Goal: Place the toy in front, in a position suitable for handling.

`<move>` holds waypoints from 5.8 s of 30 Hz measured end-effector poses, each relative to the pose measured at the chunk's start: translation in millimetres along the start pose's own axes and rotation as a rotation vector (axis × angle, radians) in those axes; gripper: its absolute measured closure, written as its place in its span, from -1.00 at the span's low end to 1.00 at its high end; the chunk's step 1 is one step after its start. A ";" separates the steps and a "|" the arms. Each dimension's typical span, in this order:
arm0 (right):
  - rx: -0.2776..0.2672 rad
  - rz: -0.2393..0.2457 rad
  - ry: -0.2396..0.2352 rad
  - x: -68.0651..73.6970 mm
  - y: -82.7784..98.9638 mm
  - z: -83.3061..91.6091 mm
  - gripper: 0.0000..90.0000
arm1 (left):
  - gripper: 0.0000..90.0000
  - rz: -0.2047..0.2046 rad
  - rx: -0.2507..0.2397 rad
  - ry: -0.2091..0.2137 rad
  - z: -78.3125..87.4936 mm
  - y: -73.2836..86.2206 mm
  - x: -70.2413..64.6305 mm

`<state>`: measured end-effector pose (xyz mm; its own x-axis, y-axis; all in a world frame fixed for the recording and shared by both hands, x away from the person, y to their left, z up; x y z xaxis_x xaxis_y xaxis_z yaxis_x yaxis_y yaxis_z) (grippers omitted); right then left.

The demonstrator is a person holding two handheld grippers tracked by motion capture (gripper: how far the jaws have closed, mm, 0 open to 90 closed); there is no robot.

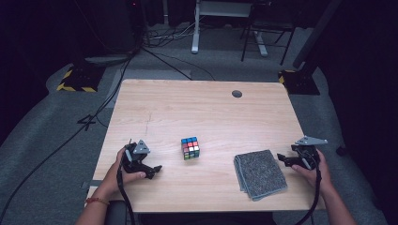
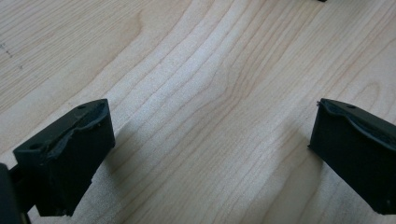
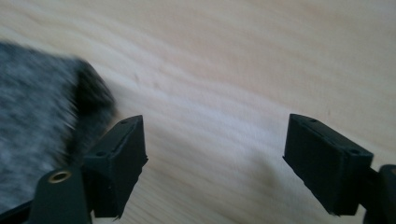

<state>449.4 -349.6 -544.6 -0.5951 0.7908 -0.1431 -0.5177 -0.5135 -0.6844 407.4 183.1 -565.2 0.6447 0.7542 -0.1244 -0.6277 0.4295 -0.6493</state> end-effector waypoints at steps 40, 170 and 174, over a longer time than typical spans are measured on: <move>-0.030 0.348 -0.358 119.0 -18.9 -7.8 -0.67 | -0.99 -0.047 0.008 0.032 -9.4 -8.3 -15.4; -0.220 0.276 -0.294 102.3 -54.0 24.9 0.74 | -0.25 -0.356 0.042 0.244 -58.1 -83.9 -127.8; -0.256 0.283 -0.297 104.7 -65.6 32.2 0.74 | -0.25 -0.372 0.043 0.229 -57.4 -88.5 -129.7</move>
<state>401.2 -243.8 -491.7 -0.8597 0.4836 -0.1643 -0.1647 -0.5669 -0.8071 404.4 18.7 -534.7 0.9072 0.4171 -0.0546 -0.3494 0.6751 -0.6498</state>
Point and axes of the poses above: each handheld gripper's, and its own axes: z roughly backward along the jaws, y roughly out of its underside, x roughly to its left, the point moved 8 cm from there along -z, roughly forward along the jaws, and after that the axes turned 9 degrees about z, right-handed, at the moved point
